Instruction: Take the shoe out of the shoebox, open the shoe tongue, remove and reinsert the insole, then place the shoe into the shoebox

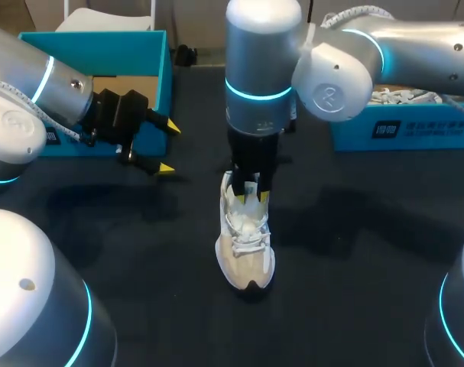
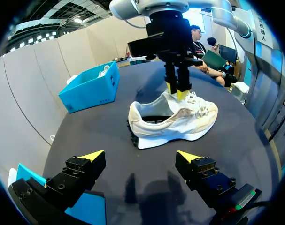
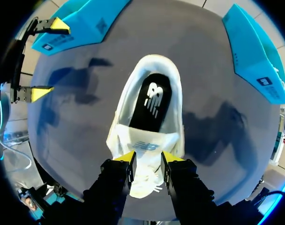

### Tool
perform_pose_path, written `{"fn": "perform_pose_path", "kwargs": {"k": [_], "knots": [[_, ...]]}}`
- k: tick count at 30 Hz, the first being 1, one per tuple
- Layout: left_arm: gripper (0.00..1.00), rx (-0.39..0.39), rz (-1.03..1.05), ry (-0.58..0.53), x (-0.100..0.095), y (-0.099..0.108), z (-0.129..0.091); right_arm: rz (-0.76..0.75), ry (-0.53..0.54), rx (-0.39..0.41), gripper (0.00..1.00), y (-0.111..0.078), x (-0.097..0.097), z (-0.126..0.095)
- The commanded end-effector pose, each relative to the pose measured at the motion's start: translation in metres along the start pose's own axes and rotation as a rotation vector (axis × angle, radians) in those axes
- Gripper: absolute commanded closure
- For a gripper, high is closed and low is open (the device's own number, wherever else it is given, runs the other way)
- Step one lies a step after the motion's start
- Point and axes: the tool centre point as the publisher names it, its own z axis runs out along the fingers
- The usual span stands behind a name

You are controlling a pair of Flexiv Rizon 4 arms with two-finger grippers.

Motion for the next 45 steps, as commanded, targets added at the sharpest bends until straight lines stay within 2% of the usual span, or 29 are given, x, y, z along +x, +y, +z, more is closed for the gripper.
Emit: {"fn": "perform_pose_path", "kwargs": {"k": [1, 7, 13, 20, 25, 28, 30, 33, 34, 36, 41, 45], "knots": [[0.0, -0.001, 0.001, 0.001, 0.0, 0.0, -0.001, 0.002, -0.022, -0.017, 0.65, -0.002, 0.001, -0.015], [0.0, -0.001, 0.001, 0.001, 0.0, 0.0, -0.001, -0.026, 0.022, -0.033, 0.64, 0.012, 0.004, 0.002], [0.0, -0.001, 0.001, 0.001, 0.0, 0.0, -0.001, -0.028, 0.04, -0.036, 0.69, 0.015, 0.004, 0.014], [0.0, -0.001, 0.001, 0.001, 0.0, 0.0, -0.001, -0.078, -0.032, -0.075, 0.66, 0.016, -0.003, -0.01], [0.0, -0.001, 0.001, 0.001, 0.0, 0.0, -0.001, -0.254, -0.098, -0.11, 0.63, 0.026, -0.013, -0.026], [0.0, -0.001, 0.001, 0.001, 0.0, 0.0, -0.001, -0.38, -0.138, -0.122, 0.58, 0.035, -0.018, -0.035], [0.0, -0.001, 0.001, 0.001, 0.0, 0.0, -0.001, -0.446, -0.16, -0.127, 0.52, 0.04, -0.022, -0.041], [0.0, -0.001, 0.001, 0.001, 0.0, 0.0, -0.001, -0.569, -0.182, -0.138, 0.51, 0.048, -0.03, -0.049], [0.0, -0.001, 0.001, 0.001, 0.0, 0.0, -0.001, -0.614, -0.192, -0.139, 0.46, 0.051, -0.032, -0.052], [0.0, -0.001, 0.001, 0.001, 0.0, 0.0, -0.001, -0.696, -0.199, -0.141, 0.3, 0.058, -0.034, -0.056], [0.0, -0.001, 0.001, 0.001, 0.0, 0.0, -0.001, -0.884, -0.21, -0.124, 0.21, 0.074, -0.036, -0.06], [0.0, -0.001, 0.001, 0.001, 0.0, 0.0, -0.001, -0.988, -0.235, -0.129, 0.08, 0.085, -0.034, -0.055]]}}
